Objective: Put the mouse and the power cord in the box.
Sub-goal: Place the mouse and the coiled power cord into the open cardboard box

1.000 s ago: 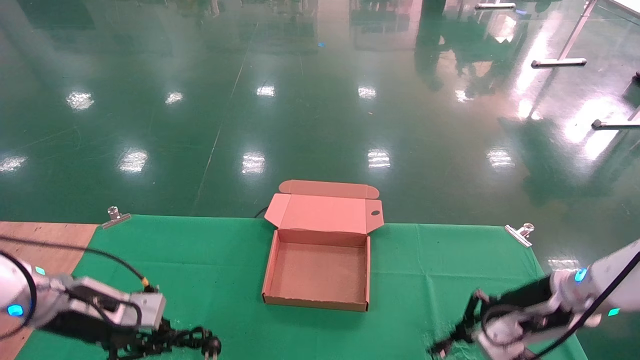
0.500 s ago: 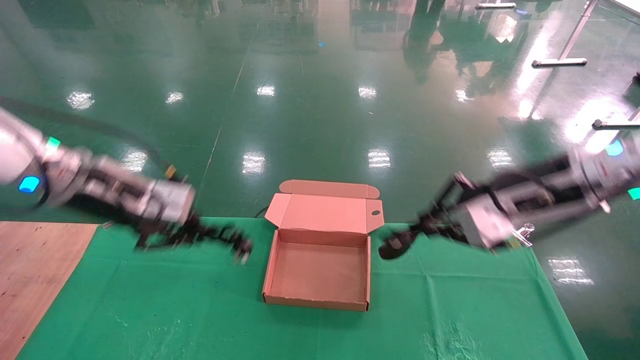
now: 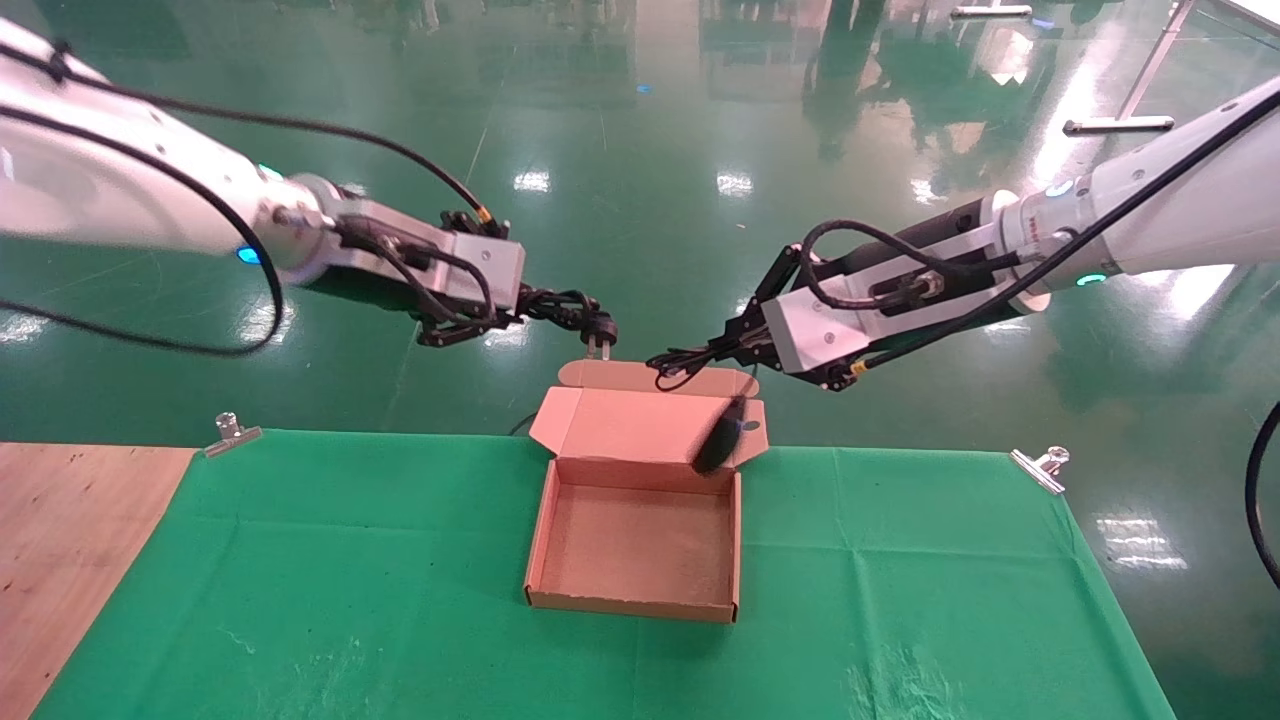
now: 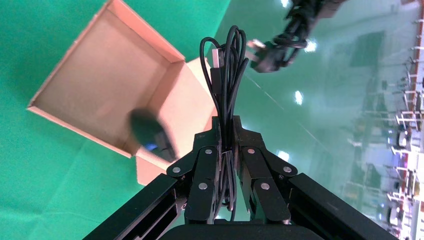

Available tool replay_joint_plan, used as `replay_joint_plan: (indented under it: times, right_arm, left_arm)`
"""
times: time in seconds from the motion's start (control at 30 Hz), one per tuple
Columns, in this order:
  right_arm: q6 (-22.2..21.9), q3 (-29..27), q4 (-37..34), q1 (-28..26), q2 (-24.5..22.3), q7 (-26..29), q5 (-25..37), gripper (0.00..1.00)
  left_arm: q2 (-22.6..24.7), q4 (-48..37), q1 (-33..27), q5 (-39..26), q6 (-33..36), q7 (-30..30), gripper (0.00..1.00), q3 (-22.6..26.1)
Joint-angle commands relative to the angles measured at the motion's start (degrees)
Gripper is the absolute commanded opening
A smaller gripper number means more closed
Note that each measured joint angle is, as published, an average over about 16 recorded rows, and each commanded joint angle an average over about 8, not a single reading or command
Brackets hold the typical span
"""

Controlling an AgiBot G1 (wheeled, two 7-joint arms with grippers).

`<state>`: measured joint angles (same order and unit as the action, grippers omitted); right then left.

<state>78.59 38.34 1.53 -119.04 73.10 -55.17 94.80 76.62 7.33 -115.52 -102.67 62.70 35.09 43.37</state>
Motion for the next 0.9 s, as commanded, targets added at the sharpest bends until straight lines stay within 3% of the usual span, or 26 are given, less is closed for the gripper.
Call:
replay_joint_plan:
  times: [0.03,0.17,0.47,0.73,0.9]
  right_arm:
    - [-0.76,-0.13,-0.34,-0.03,0.32,0.17,-0.17,0.0]
    - [-1.66,-0.47,-0.77,-0.07,-0.35,-0.09,-0.66,0.0]
    - [-1.93,-0.8,-1.63,0.4,-3.32,-1.19,-1.12,0.0]
    - [-1.4,-0.92,-1.72,1.07,-4.79,-2.15,-1.29,0.0]
    - [-3.47,-0.81,-1.83,1.97,-5.2,-2.57,-1.14,0.0]
  left_arm:
    - [0.49,-0.34,0.84,0.06,-2.53,0.7,0.0,-0.1]
    - [0.96,2.4,6.8,3.72,-6.05,5.03,0.0,-1.94]
    - [1.67,9.33,22.93,18.42,-13.82,16.96,0.0,-8.04]
    - [2.08,14.75,32.76,24.16,-27.02,23.02,0.0,-4.12]
    - [1.99,17.34,36.07,26.55,-34.21,24.86,0.0,0.14]
